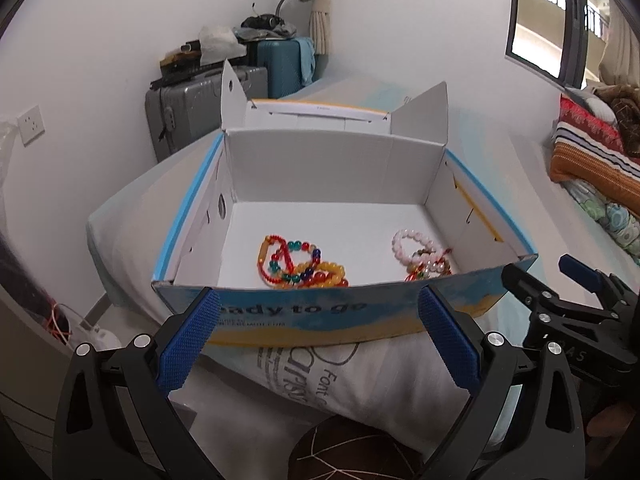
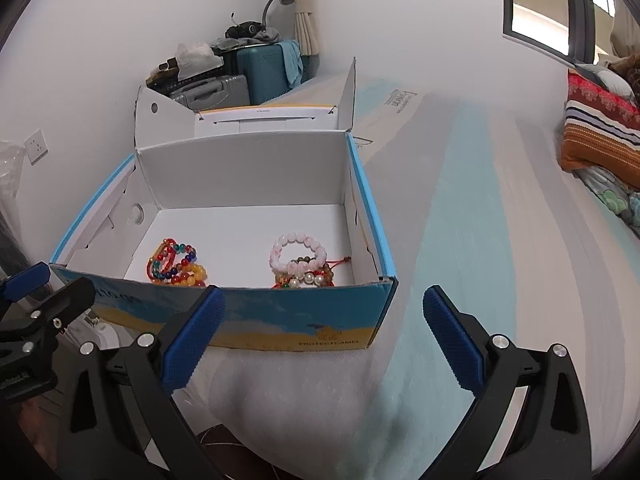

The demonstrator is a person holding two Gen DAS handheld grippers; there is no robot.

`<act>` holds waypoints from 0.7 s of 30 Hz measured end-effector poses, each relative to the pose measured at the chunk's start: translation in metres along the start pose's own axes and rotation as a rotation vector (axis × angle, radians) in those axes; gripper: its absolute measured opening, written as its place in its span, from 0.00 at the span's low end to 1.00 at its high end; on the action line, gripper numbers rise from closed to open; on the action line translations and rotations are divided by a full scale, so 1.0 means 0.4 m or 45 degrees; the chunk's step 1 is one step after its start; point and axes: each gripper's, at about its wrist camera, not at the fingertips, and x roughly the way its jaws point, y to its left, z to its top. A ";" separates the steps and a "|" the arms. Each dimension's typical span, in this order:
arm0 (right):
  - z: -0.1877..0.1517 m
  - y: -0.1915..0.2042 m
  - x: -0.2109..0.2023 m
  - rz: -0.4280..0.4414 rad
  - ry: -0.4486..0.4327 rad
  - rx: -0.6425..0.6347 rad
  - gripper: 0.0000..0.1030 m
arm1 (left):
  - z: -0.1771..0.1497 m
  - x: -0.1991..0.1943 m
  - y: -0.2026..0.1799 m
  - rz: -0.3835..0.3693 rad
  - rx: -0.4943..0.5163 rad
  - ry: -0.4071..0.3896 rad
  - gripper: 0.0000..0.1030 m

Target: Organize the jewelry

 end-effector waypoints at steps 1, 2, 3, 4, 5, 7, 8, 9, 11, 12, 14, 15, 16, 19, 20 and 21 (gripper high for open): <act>-0.002 0.001 -0.001 -0.002 0.000 0.000 0.93 | -0.002 0.004 0.001 0.001 0.003 0.005 0.94; -0.004 0.003 -0.003 -0.005 -0.002 -0.002 0.93 | -0.004 0.008 0.002 0.003 0.008 0.012 0.94; -0.005 0.004 -0.003 -0.005 -0.003 -0.006 0.93 | -0.006 0.012 0.003 0.005 0.014 0.018 0.94; -0.006 0.007 -0.004 -0.012 -0.006 -0.013 0.93 | -0.007 0.015 0.002 0.010 0.018 0.020 0.94; -0.005 0.008 -0.006 -0.019 -0.009 -0.017 0.93 | -0.007 0.017 0.003 0.013 0.018 0.021 0.94; -0.004 0.009 -0.008 -0.019 -0.011 -0.016 0.93 | -0.007 0.015 0.002 0.011 0.022 0.021 0.94; -0.004 0.009 -0.009 -0.016 -0.011 -0.014 0.93 | -0.007 0.015 0.002 0.013 0.023 0.019 0.94; -0.004 0.010 -0.009 -0.019 -0.011 -0.015 0.93 | -0.008 0.013 0.002 0.014 0.023 0.018 0.94; -0.003 0.008 -0.010 -0.019 -0.010 -0.014 0.93 | -0.008 0.012 0.003 0.014 0.022 0.013 0.94; -0.003 0.008 -0.009 -0.018 -0.009 -0.013 0.93 | -0.007 0.011 0.004 0.019 0.024 0.008 0.94; -0.003 0.010 -0.009 -0.020 -0.006 -0.012 0.93 | -0.008 0.012 0.003 0.057 0.032 -0.006 0.94; -0.003 0.012 -0.010 -0.021 -0.005 -0.011 0.93 | -0.008 0.013 0.004 0.072 0.031 -0.010 0.94; -0.003 0.011 -0.010 -0.021 -0.006 -0.012 0.93 | -0.007 0.013 0.005 0.072 0.028 -0.015 0.94; -0.002 0.012 -0.010 -0.025 -0.005 -0.015 0.93 | -0.007 0.016 0.002 0.064 0.036 -0.004 0.94; -0.002 0.012 -0.008 -0.027 -0.004 -0.014 0.93 | -0.007 0.018 0.000 0.066 0.044 -0.003 0.94; -0.003 0.012 -0.008 -0.026 -0.003 -0.012 0.93 | -0.007 0.018 -0.003 0.072 0.052 -0.004 0.94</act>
